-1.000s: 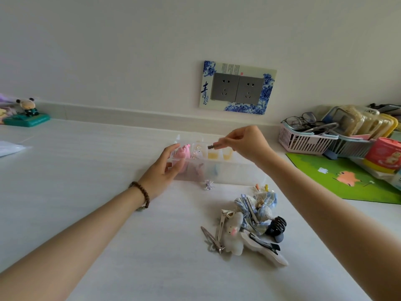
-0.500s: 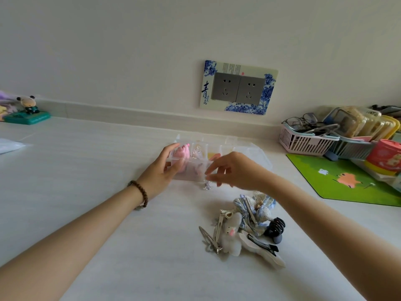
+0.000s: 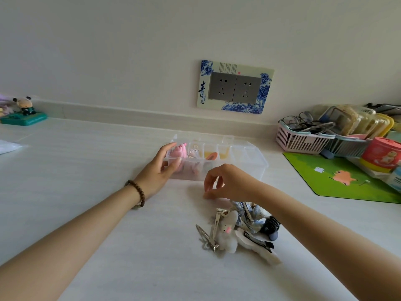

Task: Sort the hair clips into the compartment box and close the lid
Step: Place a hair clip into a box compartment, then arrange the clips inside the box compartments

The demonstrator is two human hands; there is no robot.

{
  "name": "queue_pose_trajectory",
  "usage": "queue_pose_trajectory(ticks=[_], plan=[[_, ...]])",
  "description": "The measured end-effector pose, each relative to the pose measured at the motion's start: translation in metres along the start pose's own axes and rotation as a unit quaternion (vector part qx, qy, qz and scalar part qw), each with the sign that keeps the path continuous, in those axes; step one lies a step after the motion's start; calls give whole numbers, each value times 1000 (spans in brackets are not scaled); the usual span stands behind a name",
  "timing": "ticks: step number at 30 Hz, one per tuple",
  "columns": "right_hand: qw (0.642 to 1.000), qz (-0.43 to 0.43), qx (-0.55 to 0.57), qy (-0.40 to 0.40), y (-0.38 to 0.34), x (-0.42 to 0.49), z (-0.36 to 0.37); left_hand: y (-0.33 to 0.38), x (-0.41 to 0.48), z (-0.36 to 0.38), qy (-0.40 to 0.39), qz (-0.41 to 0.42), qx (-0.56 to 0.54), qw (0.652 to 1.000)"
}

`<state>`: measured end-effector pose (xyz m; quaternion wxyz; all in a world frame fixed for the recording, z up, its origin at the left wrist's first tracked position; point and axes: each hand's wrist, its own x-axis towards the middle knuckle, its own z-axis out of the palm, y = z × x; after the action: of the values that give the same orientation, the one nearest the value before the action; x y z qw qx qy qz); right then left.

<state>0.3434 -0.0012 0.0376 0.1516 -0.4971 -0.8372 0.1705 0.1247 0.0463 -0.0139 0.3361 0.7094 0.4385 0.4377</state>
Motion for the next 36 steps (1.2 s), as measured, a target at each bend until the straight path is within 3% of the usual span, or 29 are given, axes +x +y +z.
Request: queue_pose_trajectory(ticks=[5,10,12,18,21,24,27,31,36], plan=[[994,-35,86,50,-5,-1,-9,-1,1,-1,-3,-5,1,1000],[956,-13,212,204,-5,18,-38,-1,2,0,-2,-6,8,1000],[951,4,212,224,0,26,-43,1,1,0,-2,-5,1,1000],[987,12,23,156,20,35,-38,4,0,1,3,-1,-9,1000],[988,16,-7,155,27,35,-38,7,-2,1,7,9,5,1000],[986,13,-37,162,32,35,-39,12,-3,-2,70,110,112,985],[990,33,-29,133,31,38,-46,18,-1,-3,76,177,177,965],[998,39,-42,38,20,43,-62,19,-1,2,53,159,134,977],[995,70,-72,-18,10,46,-57,21,-1,-3,78,147,102,981]])
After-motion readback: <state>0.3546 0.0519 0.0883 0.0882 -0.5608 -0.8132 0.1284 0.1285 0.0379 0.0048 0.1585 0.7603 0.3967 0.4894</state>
